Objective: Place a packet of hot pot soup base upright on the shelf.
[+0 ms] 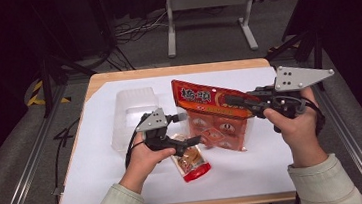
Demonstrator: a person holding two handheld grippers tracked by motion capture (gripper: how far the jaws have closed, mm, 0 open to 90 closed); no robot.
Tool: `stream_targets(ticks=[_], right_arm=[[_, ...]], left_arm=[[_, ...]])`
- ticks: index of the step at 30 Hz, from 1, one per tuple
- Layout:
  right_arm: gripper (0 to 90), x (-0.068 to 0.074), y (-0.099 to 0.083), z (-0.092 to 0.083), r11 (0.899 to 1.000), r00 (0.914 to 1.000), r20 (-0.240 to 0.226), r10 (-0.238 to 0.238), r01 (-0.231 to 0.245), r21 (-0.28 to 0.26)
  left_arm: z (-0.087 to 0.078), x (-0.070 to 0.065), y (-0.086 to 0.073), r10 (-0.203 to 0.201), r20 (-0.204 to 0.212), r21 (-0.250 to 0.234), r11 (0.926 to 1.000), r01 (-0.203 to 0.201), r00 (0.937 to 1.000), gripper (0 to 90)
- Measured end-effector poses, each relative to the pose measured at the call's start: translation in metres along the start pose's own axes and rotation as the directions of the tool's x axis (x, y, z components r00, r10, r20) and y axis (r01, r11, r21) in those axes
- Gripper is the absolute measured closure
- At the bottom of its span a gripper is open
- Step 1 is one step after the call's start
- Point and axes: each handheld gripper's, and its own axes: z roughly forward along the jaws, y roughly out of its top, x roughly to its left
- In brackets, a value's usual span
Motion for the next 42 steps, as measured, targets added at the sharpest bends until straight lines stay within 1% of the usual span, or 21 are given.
stream_targets(ticks=[1, 2, 3, 6, 9, 15, 16, 17, 18, 19, 20, 21, 24, 27, 33, 35, 36, 37, 39, 40, 42], right_arm=[[90.0, 0.0, 0.0, 0.002, 1.0, 1.0, 0.0, -0.001, 0.001, 0.0], [90.0, 0.0, 0.0, 0.002, 1.0, 1.0, 0.0, -0.001, 0.001, 0.0], [90.0, 0.0, 0.0, 0.005, 1.0, 1.0, -0.007, 0.0, 0.0, 0.001], [90.0, 0.0, -0.001, 0.007, 1.0, 0.9999, -0.012, -0.002, 0.002, 0.001], [90.0, -0.001, -0.002, 0.01, 1.0, 0.9997, -0.023, 0.007, -0.007, -0.003], [90.0, -0.002, -0.006, 0.013, 0.999, 0.9985, -0.045, 0.032, -0.033, -0.026], [90.0, -0.001, -0.006, 0.013, 0.999, 0.9985, -0.045, 0.033, -0.034, -0.028], [90.0, -0.001, -0.007, 0.014, 0.999, 0.9984, -0.045, 0.035, -0.036, -0.03], [90.0, -0.001, -0.008, 0.015, 0.999, 0.9979, -0.05, 0.041, -0.043, -0.033], [90.0, -0.001, -0.008, 0.015, 0.999, 0.9979, -0.05, 0.041, -0.043, -0.033], [90.0, -0.001, -0.008, 0.015, 0.998, 0.9975, -0.055, 0.045, -0.047, -0.035], [90.0, 0.001, -0.01, 0.018, 0.998, 0.9969, -0.063, 0.047, -0.05, -0.035], [90.0, 0.002, -0.011, 0.017, 0.998, 0.9972, -0.057, 0.049, -0.052, -0.046], [90.0, 0.0, -0.012, 0.015, 0.996, 0.9964, -0.056, 0.063, -0.066, -0.058], [90.0, -0.001, -0.015, 0.014, 0.994, 0.9957, -0.055, 0.075, -0.079, -0.072], [90.0, -0.002, -0.016, 0.014, 0.994, 0.9958, -0.054, 0.074, -0.078, -0.07], [90.0, -0.002, -0.016, 0.014, 0.994, 0.9958, -0.054, 0.074, -0.078, -0.07], [90.0, -0.001, -0.017, 0.015, 0.995, 0.9961, -0.053, 0.07, -0.074, -0.065], [90.0, -0.001, -0.017, 0.015, 0.995, 0.9961, -0.055, 0.069, -0.072, -0.065], [90.0, -0.001, -0.017, 0.015, 0.996, 0.9963, -0.056, 0.065, -0.068, -0.065], [90.0, -0.001, -0.017, 0.015, 0.996, 0.9967, -0.052, 0.062, -0.065, -0.064]], left_arm=[[0.005, 0.0, 0.001, 0.024, -0.004, -0.028, 0.9993, -0.024, 0.9997, 13.6], [0.005, 0.0, 0.001, 0.024, -0.004, -0.028, 0.9993, -0.024, 0.9997, 15.6], [0.01, 0.001, 0.001, 0.012, 0.018, -0.05, 0.9987, -0.011, 0.9998, 15.3], [0.013, 0.002, 0.0, 0.013, 0.046, -0.066, 0.9978, -0.01, 0.9989, 15.8], [0.014, 0.001, 0.0, 0.026, 0.065, -0.101, 0.9947, -0.02, 0.9975, 16.4], [0.014, -0.001, 0.002, 0.025, 0.077, -0.117, 0.993, -0.016, 0.9967, 19.6], [0.014, -0.002, 0.002, 0.027, 0.077, -0.119, 0.9927, -0.018, 0.9967, 20.9], [0.014, -0.002, 0.002, 0.027, 0.077, -0.119, 0.9927, -0.018, 0.9967, 25.5], [0.015, -0.004, 0.001, 0.037, 0.097, -0.124, 0.992, -0.025, 0.9946, 30.4], [0.015, -0.004, 0.001, 0.037, 0.097, -0.124, 0.992, -0.025, 0.9946, 33.5], [0.017, -0.007, 0.001, 0.04, 0.107, -0.111, 0.9934, -0.028, 0.9934, 33.5], [0.018, -0.01, 0.001, 0.045, 0.11, -0.089, 0.9954, -0.036, 0.9929, 37.5], [0.017, -0.011, 0.001, 0.068, 0.134, -0.096, 0.9939, -0.055, 0.9886, 50.2], [0.015, -0.012, 0.003, 0.073, 0.149, -0.087, 0.9944, -0.06, 0.9861, 59.8], [0.015, -0.014, 0.004, 0.072, 0.138, -0.079, 0.995, -0.061, 0.9879, 63.2], [0.014, -0.014, 0.005, 0.065, 0.15, -0.067, 0.9962, -0.055, 0.9866, 64.5], [0.013, -0.013, 0.005, 0.046, 0.164, -0.055, 0.9978, -0.037, 0.9853, 64.5], [0.013, -0.013, 0.005, 0.028, 0.192, -0.045, 0.9988, -0.02, 0.981, 66.4], [0.013, -0.013, 0.005, 0.029, 0.195, -0.045, 0.9988, -0.021, 0.9804, 67.1], [0.011, -0.016, 0.006, 0.039, 0.176, -0.042, 0.9986, -0.032, 0.9837, 68.8], [0.011, -0.016, 0.007, 0.043, 0.167, -0.042, 0.9984, -0.037, 0.9851, 70.3]])
